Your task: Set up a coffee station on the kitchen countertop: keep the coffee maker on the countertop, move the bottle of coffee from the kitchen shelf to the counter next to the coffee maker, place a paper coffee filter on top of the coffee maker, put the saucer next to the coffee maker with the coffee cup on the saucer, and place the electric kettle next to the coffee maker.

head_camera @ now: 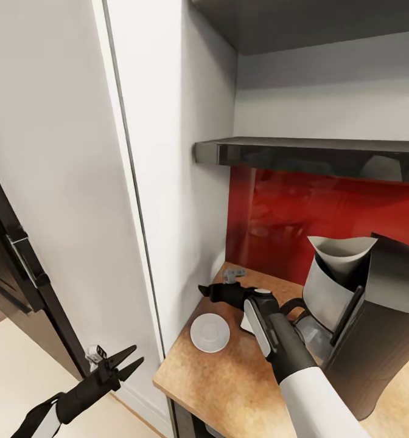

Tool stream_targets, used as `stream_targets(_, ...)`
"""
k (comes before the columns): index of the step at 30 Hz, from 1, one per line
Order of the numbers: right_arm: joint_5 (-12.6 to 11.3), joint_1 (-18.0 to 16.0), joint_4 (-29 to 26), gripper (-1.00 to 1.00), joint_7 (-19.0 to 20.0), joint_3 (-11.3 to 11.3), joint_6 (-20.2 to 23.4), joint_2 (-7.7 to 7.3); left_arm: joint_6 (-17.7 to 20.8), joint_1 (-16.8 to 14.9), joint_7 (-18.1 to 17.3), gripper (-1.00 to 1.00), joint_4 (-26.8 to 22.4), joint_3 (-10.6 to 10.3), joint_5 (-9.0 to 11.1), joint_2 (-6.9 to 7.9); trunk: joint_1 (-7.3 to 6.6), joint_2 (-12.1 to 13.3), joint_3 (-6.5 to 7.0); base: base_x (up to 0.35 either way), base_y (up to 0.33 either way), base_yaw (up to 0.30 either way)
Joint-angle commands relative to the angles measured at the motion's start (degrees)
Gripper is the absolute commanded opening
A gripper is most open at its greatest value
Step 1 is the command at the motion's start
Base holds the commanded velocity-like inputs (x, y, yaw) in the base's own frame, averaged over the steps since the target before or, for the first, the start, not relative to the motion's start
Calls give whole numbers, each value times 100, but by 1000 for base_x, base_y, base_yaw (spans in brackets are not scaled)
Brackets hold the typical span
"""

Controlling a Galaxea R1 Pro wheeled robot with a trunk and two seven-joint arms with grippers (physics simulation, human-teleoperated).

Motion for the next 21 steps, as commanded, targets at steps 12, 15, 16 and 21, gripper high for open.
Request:
stream_targets(12, -69, -7, 1072, 100, -16, 13, 8, 0, 60, 208, -11, 100, 10, 28, 15, 19, 4, -13, -13, 3, 0, 0)
stream_targets(15, -82, -7, 1313, 100, -10, 13, -91, 0, 60, 284, -11, 100, 21, 34, 17, 24, 4, -13, -13, 0, 0, 0)
stream_targets(16, -84, -8, 1346, 100, -9, 13, -125, 0, 60, 312, -11, 100, 24, 37, 17, 26, 4, -13, -13, 0, 0, 0)
stream_targets(21, -82, -6, 1439, 100, -9, 13, -192, 0, 60, 492, -18, 100, 21, 58, 17, 54, 4, -13, -13, 0, 0, 0)
